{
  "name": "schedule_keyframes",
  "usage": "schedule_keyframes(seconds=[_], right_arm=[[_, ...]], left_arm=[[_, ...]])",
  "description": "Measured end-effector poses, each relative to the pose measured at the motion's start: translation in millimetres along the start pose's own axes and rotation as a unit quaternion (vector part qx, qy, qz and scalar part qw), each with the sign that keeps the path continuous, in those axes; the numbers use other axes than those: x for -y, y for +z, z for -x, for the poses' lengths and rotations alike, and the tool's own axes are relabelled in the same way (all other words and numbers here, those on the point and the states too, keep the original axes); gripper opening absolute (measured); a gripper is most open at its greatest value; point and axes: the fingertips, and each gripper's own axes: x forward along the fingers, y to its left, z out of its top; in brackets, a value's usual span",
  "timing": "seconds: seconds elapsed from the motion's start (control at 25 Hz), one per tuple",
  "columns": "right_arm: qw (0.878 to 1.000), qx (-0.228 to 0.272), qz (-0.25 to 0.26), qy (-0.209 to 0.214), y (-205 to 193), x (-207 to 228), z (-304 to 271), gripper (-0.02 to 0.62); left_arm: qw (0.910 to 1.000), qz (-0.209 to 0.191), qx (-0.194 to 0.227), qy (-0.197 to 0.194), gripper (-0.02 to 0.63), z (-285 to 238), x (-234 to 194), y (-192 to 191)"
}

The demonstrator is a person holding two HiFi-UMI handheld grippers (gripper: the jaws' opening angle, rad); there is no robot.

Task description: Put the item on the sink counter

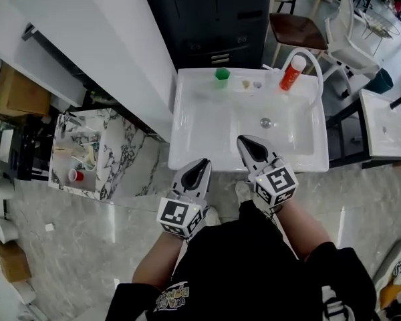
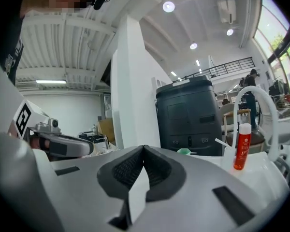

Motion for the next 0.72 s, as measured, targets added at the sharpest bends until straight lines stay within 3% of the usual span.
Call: schedule_keyframes(seconds=[0.32,0.72], right_arm=[[0.998,0.004,-0.011,-0.056,-9.3,-41.7,42.4,0.054],[0.997,0.007,-0.015,-0.077,-10.2,-77.5,63.3,0.054]], left_arm=[[0.9983,-0.004,-0.002,-0.059,0.021,30.4,16.4,-10.1],[0.9968,-0.016,-0.012,-0.078,0.021,53.9,22.1,-13.8]])
